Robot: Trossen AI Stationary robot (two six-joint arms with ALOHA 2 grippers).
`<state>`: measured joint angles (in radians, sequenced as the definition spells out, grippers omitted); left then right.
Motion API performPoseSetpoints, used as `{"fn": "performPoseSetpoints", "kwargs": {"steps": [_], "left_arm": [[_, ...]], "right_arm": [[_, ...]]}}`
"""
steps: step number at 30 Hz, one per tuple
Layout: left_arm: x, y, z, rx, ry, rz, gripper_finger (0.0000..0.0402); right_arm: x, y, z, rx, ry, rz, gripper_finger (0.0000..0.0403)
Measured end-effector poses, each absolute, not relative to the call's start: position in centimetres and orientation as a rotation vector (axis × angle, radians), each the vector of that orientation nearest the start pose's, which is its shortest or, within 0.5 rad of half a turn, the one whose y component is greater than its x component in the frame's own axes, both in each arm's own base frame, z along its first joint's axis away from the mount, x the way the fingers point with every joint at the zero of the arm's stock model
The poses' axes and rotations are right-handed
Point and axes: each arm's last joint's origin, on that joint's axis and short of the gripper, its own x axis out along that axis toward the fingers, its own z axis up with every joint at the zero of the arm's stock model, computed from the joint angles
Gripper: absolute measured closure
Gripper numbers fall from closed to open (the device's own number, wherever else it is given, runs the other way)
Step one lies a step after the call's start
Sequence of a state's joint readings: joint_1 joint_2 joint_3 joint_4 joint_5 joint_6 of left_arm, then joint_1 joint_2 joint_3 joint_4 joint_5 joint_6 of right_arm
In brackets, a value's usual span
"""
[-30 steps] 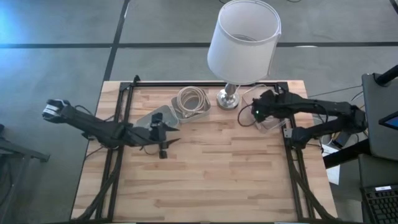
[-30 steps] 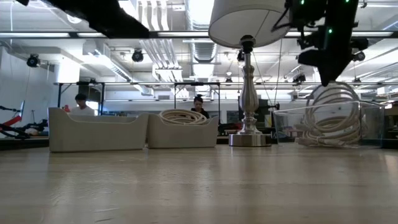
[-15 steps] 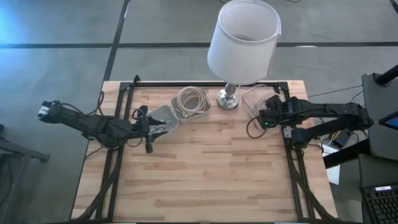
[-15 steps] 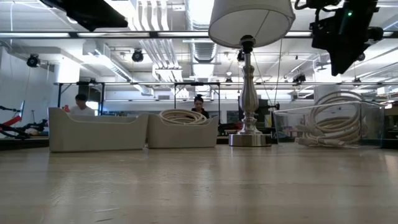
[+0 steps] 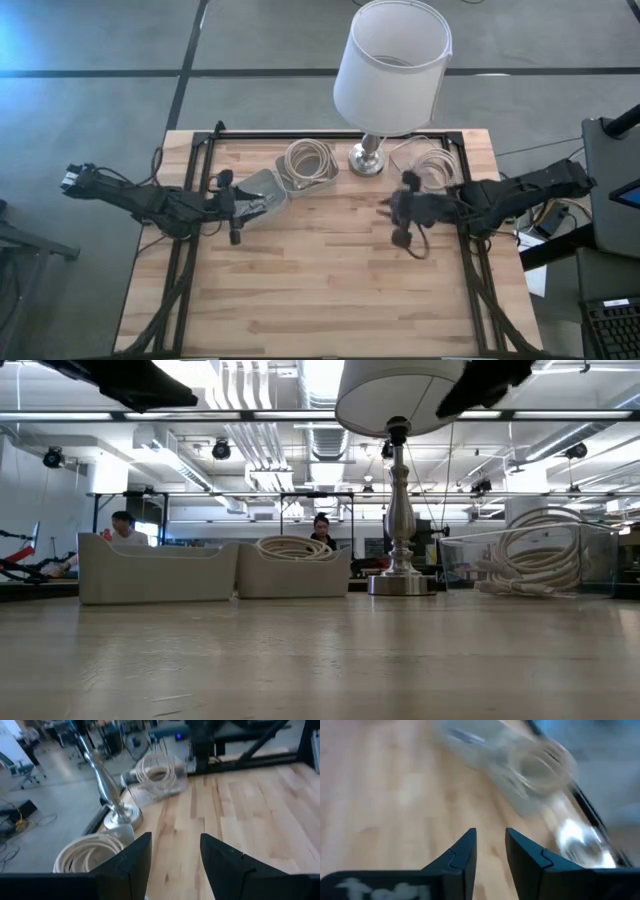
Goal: Pick & Place USB Port
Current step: Return to Home Position
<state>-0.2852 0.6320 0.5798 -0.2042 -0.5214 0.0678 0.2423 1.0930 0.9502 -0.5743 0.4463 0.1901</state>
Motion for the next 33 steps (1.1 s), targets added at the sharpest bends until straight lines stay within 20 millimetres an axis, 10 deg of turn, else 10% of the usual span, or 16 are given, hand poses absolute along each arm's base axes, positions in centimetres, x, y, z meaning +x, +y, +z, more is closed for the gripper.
{"fn": "performPoseSetpoints", "kwargs": {"steps": [9,33], "left_arm": [[11.7,-1.9,25.4,0.178,0.003,0.238,0.0229],[9.3,-0.7,19.6,0.261,-0.092,0.245,0.0229]], "right_arm": [[20.6,5.1,28.6,-0.191,0.353,0.179,0.0319],[11.4,0.6,21.7,-0.078,-0.078,0.083,0.0335]]}}
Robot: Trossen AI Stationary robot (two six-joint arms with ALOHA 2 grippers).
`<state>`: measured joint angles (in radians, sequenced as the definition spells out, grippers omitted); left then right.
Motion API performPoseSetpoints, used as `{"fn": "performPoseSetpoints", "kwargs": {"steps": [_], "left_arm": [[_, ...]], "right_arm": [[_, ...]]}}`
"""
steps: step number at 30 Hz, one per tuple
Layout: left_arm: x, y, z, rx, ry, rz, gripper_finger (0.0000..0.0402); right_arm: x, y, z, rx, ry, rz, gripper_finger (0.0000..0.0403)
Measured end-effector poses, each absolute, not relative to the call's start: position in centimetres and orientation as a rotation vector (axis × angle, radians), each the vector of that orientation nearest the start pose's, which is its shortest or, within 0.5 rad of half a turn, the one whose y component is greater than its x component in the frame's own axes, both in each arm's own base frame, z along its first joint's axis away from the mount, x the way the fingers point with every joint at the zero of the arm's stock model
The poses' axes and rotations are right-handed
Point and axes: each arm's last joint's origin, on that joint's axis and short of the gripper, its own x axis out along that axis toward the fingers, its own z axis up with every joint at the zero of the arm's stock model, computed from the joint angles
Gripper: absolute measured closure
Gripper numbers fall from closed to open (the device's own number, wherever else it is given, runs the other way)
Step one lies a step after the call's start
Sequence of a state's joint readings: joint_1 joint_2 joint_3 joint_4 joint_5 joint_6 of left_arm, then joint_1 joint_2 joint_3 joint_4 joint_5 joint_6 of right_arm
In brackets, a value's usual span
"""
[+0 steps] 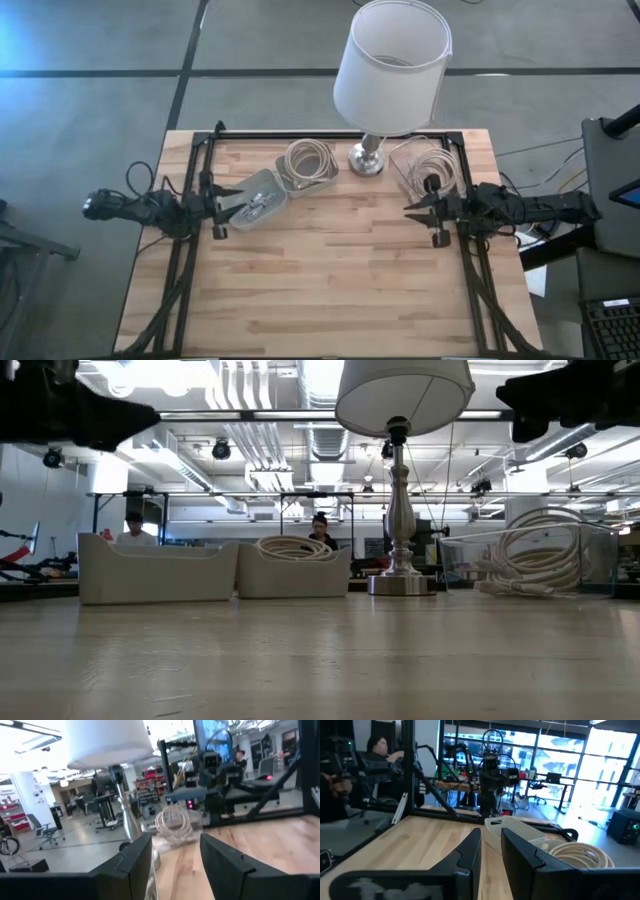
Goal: Pick & Place USB Port
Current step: Return to Home Position
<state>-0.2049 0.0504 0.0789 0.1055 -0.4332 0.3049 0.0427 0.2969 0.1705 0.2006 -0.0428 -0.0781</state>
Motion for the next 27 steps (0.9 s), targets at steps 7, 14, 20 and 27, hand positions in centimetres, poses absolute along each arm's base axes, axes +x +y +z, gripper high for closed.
{"fn": "performPoseSetpoints", "kwargs": {"steps": [7,14,20,27], "left_arm": [[9.5,-0.6,17.6,0.25,-0.068,0.253,0.0229],[9.5,-0.5,17.3,0.227,-0.046,0.252,0.0229],[9.5,-0.5,17.3,0.224,-0.043,0.251,0.0229],[9.5,-0.5,17.2,0.24,-0.036,0.266,0.0229]], "right_arm": [[10.7,0.5,20.9,-0.084,-0.064,0.11,0.0337],[10.0,0.4,20.1,-0.092,-0.096,0.093,0.034],[9.7,0.3,18.9,-0.073,-0.112,0.091,0.0339],[9.7,0.1,17.3,-0.06,-0.075,0.023,0.0341]]}}
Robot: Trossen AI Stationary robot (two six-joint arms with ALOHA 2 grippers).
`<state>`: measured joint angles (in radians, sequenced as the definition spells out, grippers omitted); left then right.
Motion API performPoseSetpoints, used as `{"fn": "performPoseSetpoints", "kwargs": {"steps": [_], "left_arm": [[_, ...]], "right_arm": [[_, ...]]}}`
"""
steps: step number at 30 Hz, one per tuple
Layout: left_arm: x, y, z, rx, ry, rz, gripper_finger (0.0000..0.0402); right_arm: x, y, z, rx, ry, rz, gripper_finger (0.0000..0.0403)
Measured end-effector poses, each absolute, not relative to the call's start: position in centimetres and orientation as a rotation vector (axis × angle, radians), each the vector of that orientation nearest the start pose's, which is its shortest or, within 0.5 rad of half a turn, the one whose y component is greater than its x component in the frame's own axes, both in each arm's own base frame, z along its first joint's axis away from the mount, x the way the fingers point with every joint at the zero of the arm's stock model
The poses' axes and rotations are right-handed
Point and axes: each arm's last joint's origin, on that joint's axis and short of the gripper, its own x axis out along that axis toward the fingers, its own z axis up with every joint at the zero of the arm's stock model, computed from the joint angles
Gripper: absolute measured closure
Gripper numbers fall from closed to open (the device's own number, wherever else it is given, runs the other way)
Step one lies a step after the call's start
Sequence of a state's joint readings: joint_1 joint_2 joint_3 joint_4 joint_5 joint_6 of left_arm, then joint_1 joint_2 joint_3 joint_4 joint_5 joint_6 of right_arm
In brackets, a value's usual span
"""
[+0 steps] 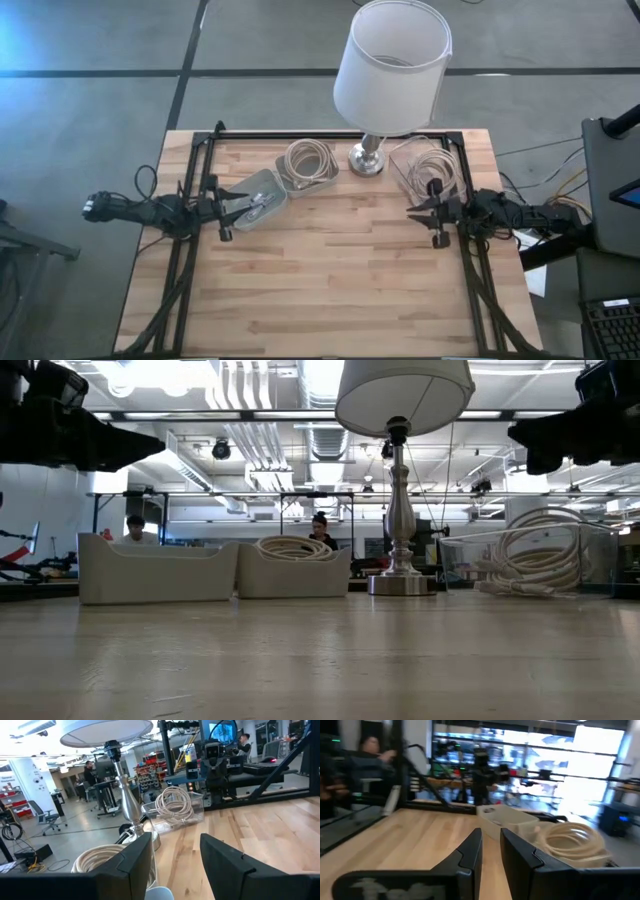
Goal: Pick & Place USB Port
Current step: Return to Home Position
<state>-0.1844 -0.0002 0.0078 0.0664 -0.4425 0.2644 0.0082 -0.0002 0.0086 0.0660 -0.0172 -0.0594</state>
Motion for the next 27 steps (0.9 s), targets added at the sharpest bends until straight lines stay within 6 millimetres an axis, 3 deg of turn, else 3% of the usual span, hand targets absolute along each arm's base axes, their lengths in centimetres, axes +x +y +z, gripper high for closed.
{"fn": "performPoseSetpoints", "kwargs": {"steps": [8,27], "left_arm": [[9.51,-0.51,17.17,0.234,-0.029,0.266,0.0229],[9.53,-0.51,17.1,0.225,-0.027,0.267,0.0229]], "right_arm": [[9.83,-0.46,16.89,-0.043,-0.025,-0.182,0.0335],[9.88,-0.48,16.84,-0.028,-0.018,-0.186,0.0315]]}}
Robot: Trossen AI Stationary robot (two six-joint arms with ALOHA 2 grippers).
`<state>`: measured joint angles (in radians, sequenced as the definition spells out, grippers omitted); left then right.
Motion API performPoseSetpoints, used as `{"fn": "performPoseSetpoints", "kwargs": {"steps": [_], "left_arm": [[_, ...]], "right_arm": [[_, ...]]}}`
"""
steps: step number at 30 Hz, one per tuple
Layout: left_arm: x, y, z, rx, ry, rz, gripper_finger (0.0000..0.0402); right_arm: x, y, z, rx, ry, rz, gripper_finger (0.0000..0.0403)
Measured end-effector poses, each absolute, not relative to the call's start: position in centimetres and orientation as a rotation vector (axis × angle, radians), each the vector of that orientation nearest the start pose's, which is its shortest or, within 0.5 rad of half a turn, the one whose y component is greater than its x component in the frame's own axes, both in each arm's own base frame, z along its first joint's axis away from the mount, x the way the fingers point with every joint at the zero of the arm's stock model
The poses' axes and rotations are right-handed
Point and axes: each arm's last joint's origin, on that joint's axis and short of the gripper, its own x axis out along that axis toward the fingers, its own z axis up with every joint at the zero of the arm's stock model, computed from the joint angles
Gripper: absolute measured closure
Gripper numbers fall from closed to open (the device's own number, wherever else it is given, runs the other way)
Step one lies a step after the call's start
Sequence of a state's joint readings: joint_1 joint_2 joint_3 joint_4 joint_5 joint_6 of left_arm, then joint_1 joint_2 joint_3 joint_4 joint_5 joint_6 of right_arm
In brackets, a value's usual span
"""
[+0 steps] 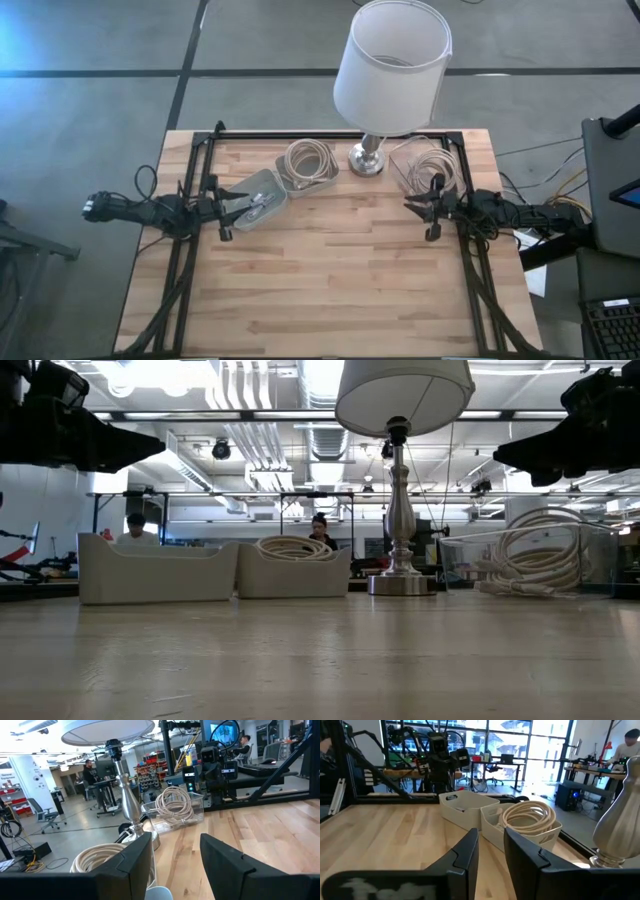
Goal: Pick & Place USB Port
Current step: Return to Home Position
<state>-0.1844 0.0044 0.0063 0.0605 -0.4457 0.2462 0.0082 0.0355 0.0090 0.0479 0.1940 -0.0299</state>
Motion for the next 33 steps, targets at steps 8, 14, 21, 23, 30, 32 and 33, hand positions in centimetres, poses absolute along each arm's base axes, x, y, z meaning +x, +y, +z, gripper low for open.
{"fn": "performPoseSetpoints", "kwargs": {"steps": [8,14,21,23,30,32,33], "left_arm": [[9.53,-0.51,17.09,0.226,-0.027,0.267,0.0229],[9.53,-0.51,17.08,0.226,-0.026,0.267,0.0229],[9.53,-0.51,17.08,0.226,-0.026,0.267,0.0229],[9.53,-0.51,17.08,0.226,-0.026,0.267,0.0229],[9.53,-0.51,17.08,0.226,-0.026,0.267,0.0229],[9.53,-0.51,17.08,0.226,-0.026,0.267,0.0229],[9.53,-0.51,17.08,0.226,-0.026,0.267,0.0229]], "right_arm": [[9.89,-0.48,16.84,-0.025,-0.018,-0.186,0.0331],[9.89,-0.48,16.84,-0.026,-0.019,-0.186,0.0339],[9.89,-0.48,16.84,-0.028,-0.018,-0.186,0.0335],[9.89,-0.48,16.84,-0.031,-0.018,-0.186,0.0331],[9.89,-0.48,16.84,-0.02,-0.019,-0.186,0.032],[9.89,-0.48,16.85,-0.029,-0.018,-0.186,0.0317],[9.89,-0.48,16.85,-0.031,-0.018,-0.186,0.0316]]}}
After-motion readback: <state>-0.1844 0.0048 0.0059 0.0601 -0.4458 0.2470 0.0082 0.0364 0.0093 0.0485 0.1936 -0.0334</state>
